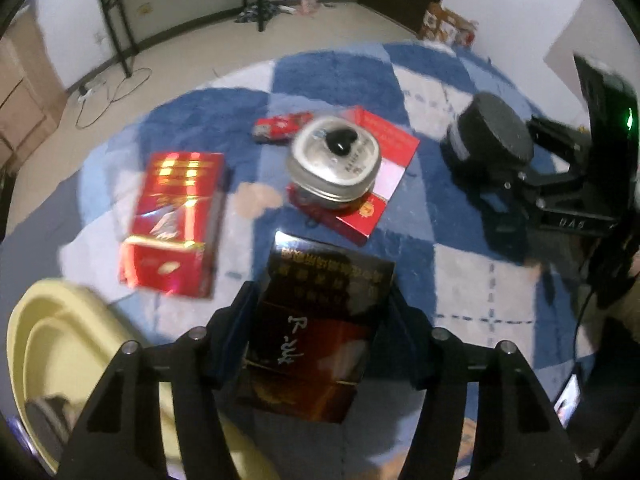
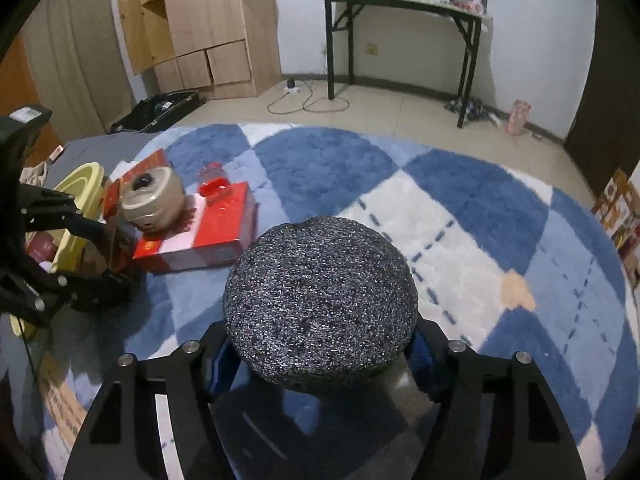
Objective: Organize rigid objects
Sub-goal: 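Grasp the second black sponge puck with the right tool while the left tool grasps the dark brown box, then place the puck and brown box in the yellow tray, opening both tools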
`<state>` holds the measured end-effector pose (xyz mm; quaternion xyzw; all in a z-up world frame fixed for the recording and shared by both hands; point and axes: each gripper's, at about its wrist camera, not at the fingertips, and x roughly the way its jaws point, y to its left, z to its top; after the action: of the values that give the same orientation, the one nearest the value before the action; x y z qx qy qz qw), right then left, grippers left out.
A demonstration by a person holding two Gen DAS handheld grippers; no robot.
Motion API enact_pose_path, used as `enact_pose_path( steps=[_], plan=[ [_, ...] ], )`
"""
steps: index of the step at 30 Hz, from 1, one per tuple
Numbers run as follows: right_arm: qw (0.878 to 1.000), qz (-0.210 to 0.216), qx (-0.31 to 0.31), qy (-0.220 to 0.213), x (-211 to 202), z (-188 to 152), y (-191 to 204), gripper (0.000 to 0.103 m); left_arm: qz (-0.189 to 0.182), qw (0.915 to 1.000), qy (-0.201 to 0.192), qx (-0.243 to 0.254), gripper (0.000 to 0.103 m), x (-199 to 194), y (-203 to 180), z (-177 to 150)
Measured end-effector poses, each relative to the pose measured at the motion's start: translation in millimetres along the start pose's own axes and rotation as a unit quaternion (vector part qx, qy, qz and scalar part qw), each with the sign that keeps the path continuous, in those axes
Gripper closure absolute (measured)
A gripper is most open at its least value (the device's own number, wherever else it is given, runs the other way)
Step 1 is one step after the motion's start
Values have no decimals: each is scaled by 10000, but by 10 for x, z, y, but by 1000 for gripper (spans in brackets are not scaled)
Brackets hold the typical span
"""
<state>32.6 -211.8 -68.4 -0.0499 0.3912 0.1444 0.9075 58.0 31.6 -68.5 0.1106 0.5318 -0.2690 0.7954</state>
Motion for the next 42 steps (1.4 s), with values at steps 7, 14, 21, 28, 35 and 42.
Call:
enact_pose_path(
  steps=[7, 14, 21, 28, 35, 42],
  plan=[
    [9981, 171, -114, -583, -515, 60, 179, 34, 427, 9933, -619, -874, 42, -885, 435, -413],
    [9853, 1233, -1063, -514, -745, 304, 1360, 34, 1415, 9600, -665, -2324, 43, -1413, 1251, -1328],
    [9631, 1996, -1766, 368, -274, 414, 2584, 34, 1342, 9344, -578, -3249, 44, -1156, 1622, -1853],
    [9562, 1864, -2067, 905, 305, 327, 3034, 34, 1210, 9341, -540, -3316, 45, -973, 1765, -1834],
    [9607, 1811, -1888, 930, 430, 349, 3149, 33, 1043, 9357, -554, -3325, 41, -938, 1808, -1886],
    [9660, 1807, -1813, 365, 65, 328, 3065, 4, 1346, 9392, -810, -3052, 0, -1261, 1655, -1663]
  ],
)
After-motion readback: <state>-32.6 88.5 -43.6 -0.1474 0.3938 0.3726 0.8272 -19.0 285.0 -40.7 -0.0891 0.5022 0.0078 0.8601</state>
